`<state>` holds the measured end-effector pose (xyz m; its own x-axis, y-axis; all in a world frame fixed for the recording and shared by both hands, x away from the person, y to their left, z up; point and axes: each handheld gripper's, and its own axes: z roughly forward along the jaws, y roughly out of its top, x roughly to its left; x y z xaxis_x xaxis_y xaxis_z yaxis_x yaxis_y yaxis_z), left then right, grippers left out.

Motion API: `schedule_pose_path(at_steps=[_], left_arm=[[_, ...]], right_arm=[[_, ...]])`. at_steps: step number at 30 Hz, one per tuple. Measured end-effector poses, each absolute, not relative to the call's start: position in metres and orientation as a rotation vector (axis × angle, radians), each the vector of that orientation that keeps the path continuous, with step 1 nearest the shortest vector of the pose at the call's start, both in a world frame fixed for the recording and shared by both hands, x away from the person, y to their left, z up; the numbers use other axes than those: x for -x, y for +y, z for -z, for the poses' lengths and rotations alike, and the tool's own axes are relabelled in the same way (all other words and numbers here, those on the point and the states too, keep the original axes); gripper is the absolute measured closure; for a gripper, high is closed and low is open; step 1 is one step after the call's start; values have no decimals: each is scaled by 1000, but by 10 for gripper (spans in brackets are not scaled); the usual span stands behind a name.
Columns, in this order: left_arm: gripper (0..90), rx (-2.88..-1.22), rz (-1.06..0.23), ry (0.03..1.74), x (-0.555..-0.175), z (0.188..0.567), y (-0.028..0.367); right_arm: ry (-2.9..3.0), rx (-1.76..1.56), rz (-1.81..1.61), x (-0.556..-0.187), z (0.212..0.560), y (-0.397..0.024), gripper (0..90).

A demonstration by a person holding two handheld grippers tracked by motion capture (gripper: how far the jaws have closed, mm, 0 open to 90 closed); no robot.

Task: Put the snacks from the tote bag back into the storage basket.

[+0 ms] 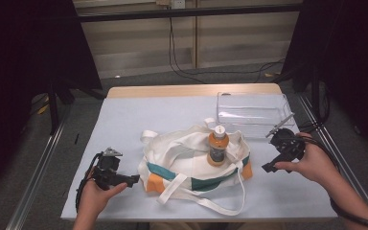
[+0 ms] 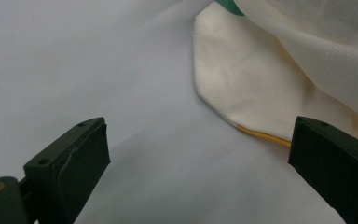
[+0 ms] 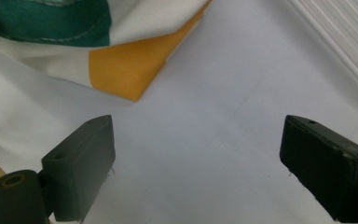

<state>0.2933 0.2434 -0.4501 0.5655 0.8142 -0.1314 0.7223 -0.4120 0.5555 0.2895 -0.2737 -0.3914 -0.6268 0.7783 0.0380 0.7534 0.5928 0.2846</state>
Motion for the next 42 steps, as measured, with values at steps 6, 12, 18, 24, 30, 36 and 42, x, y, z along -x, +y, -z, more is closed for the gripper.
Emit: schedule_pose_path(at_steps=[6, 12, 18, 24, 30, 36, 42], left_arm=[[47, -2234, -208, 1232, -293, 450, 245], [47, -2236, -203, 1239, -293, 451, 247], [47, -2232, -203, 1252, -294, 452, 248], [47, -2236, -191, 1255, -294, 452, 248], [47, -2240, -186, 1254, -294, 453, 248], [47, -2234, -182, 1261, -295, 453, 248], [47, -2246, -173, 1262, -295, 454, 249]], right_arm=[[2736, -1277, -410, -295, 376, -263, 103], [2770, -1230, -357, -300, 364, -252, 106], [2806, -1217, -337, -306, 352, -245, 108], [2819, -1201, -305, -312, 341, -236, 113], [2835, -1168, -279, -318, 335, -224, 116], [2850, -1157, -310, -323, 332, -211, 116], [2868, -1135, -300, -329, 334, -198, 117]])
